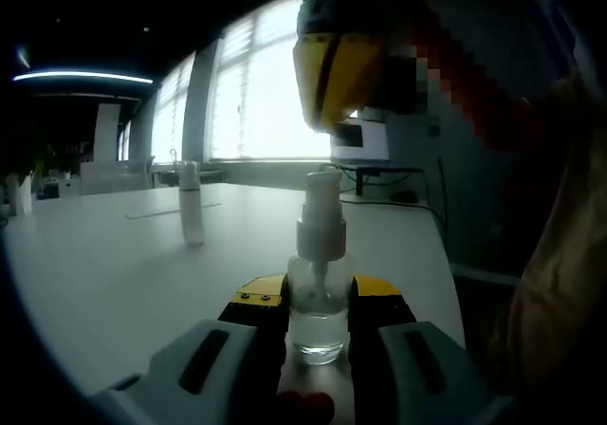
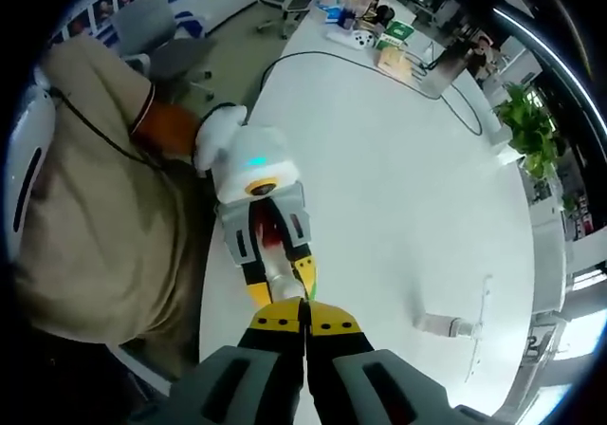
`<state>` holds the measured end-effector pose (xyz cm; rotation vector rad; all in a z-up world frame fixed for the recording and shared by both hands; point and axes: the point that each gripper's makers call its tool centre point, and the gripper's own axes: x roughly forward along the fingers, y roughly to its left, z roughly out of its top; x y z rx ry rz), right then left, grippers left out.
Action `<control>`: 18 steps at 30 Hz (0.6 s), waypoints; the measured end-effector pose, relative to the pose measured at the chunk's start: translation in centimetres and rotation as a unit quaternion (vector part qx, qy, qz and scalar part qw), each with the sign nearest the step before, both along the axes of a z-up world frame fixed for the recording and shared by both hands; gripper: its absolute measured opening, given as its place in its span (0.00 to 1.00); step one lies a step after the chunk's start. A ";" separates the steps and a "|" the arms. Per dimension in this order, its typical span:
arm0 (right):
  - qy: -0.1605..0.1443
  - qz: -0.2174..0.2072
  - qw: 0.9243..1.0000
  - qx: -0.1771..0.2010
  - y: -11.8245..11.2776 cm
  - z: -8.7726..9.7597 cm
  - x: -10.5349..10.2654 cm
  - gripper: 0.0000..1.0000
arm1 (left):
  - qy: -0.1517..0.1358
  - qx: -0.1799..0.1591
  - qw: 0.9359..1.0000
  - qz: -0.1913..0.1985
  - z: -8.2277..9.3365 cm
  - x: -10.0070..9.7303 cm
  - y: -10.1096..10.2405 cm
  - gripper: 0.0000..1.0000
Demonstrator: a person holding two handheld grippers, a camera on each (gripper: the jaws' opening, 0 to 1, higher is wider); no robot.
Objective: Clamp pump bottle remove cover press pump head put on cover
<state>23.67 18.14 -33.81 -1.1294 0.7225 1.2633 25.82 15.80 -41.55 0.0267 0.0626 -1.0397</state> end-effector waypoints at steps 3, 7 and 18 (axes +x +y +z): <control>0.000 -0.005 1.000 0.007 -0.4 -0.2 -0.1 0.00 | 0.000 0.000 1.000 0.000 0.0 0.0 0.0 0.15; 0.000 -0.015 1.000 0.022 -0.7 -0.4 0.1 0.00 | 0.000 0.000 1.000 0.000 0.0 0.0 0.0 0.15; -0.006 -0.048 0.995 0.085 -1.6 0.4 0.4 0.00 | 0.001 0.000 1.000 0.000 0.0 0.1 0.0 0.15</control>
